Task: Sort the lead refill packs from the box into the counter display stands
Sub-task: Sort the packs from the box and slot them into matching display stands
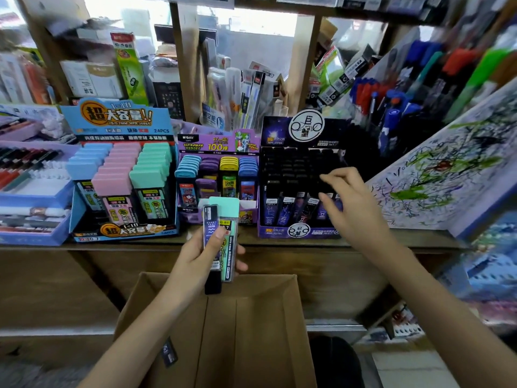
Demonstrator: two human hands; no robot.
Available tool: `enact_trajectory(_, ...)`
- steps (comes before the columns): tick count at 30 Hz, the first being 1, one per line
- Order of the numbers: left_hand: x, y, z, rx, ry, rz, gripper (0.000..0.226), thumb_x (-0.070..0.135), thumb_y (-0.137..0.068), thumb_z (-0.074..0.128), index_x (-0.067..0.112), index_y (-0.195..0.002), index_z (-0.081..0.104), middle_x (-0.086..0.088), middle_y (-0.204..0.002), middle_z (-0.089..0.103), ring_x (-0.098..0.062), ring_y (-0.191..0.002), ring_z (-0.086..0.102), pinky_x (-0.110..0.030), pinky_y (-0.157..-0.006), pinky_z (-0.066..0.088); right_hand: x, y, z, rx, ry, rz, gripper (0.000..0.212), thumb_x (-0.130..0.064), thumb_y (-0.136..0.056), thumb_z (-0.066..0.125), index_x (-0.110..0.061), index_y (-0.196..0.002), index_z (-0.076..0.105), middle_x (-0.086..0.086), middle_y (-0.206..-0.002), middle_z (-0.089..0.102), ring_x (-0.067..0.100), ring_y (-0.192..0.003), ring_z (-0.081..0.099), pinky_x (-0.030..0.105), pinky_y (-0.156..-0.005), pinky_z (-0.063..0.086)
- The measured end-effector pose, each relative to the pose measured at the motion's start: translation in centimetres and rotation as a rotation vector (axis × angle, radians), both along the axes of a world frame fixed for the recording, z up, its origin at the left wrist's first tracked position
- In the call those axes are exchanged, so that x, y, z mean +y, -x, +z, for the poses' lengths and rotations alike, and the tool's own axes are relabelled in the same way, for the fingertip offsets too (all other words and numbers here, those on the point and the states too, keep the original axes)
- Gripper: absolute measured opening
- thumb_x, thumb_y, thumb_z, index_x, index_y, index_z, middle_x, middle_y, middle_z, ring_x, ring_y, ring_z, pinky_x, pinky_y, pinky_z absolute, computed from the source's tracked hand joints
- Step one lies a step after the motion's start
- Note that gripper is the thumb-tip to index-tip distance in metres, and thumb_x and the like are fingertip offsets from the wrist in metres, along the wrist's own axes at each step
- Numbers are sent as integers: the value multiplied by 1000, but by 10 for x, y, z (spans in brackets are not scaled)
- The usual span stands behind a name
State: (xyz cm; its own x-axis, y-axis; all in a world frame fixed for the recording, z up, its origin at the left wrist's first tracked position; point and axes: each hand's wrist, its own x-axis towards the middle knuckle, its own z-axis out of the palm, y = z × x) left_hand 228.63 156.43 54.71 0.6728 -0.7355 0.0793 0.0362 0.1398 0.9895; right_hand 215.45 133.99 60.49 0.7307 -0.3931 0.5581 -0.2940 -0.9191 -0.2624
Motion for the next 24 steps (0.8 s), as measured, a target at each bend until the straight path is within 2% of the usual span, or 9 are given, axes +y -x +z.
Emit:
enact_trajectory(3, -1, 1, -1, -7, -6, 6, 35, 40, -86, 46, 14, -109, 54, -12, -83, 71, -29, -65, 70, -35, -55, 58, 3, -6, -4, -27, 110, 42, 32, -9, -90, 58, 3, -120, 59, 17, -113, 53, 28, -97, 56, 41, -77, 53)
enact_trajectory(7, 0, 0, -1, -12, -10, 6, 35, 42, -86, 46, 16, -109, 55, -13, -84, 71, -30, -67, 70, -34, -55, 57, 13, -15, -8, -84, 209, 91, 28, -2, -87, 62, 6, -114, 63, 19, -102, 60, 32, -90, 59, 38, -75, 54)
enact_trajectory(9, 0, 0, -1, -14, -11, 8, 37, 43, -86, 47, 16, -109, 54, -13, -85, 71, -30, -67, 70, -34, -55, 57, 16, -19, -8, -157, 127, 100, 24, 1, -87, 61, 7, -110, 65, 19, -98, 61, 28, -85, 60, 31, -74, 52)
enact_trajectory(13, 0, 0, -2, -21, -14, 7, 37, 42, -87, 46, 15, -111, 54, -13, -85, 71, -30, -67, 70, -35, -55, 58, 14, -26, 1, -224, -220, 115, 23, -2, -85, 64, -2, -108, 66, 9, -98, 61, 14, -84, 57, 8, -77, 43)
enact_trajectory(15, 0, 0, -1, -32, -13, 8, 35, 41, -88, 45, 15, -110, 54, -13, -85, 71, -30, -67, 70, -35, -55, 58, 11, -27, 4, -237, -276, 104, 13, -2, -83, 66, -2, -96, 67, 6, -95, 61, 14, -82, 58, 10, -76, 46)
enact_trajectory(17, 0, 0, 0, -38, -14, 9, 34, 40, -88, 45, 16, -111, 54, -13, -85, 71, -29, -67, 70, -34, -55, 57, 11, -27, 3, -250, -185, 101, 7, -1, -82, 68, 1, -88, 68, 8, -94, 60, 12, -80, 57, 16, -75, 49)
enact_trajectory(18, -1, 0, 1, -38, -13, 7, 35, 40, -88, 45, 16, -111, 54, -13, -85, 71, -29, -67, 70, -34, -55, 57, 12, -26, 2, -243, -122, 90, 6, -1, -82, 68, 2, -87, 67, 8, -94, 59, 6, -81, 53, 14, -74, 48)
enact_trajectory(20, -2, 2, 1, -31, -12, 0, 36, 40, -88, 45, 15, -112, 53, -12, -85, 71, -28, -66, 70, -35, -56, 58, 12, -26, 0, -225, -39, 72, 7, -2, -82, 68, 2, -87, 66, 9, -94, 57, 3, -84, 50, 9, -74, 43)
enact_trajectory(24, -3, 7, 2, -13, -11, -17, 35, 39, -87, 46, 16, -113, 52, -11, -85, 72, -27, -67, 70, -35, -59, 59, 14, -26, -1, -237, -82, 85, 10, -2, -84, 66, 4, -92, 67, 10, -95, 58, 13, -81, 55, 16, -75, 45)
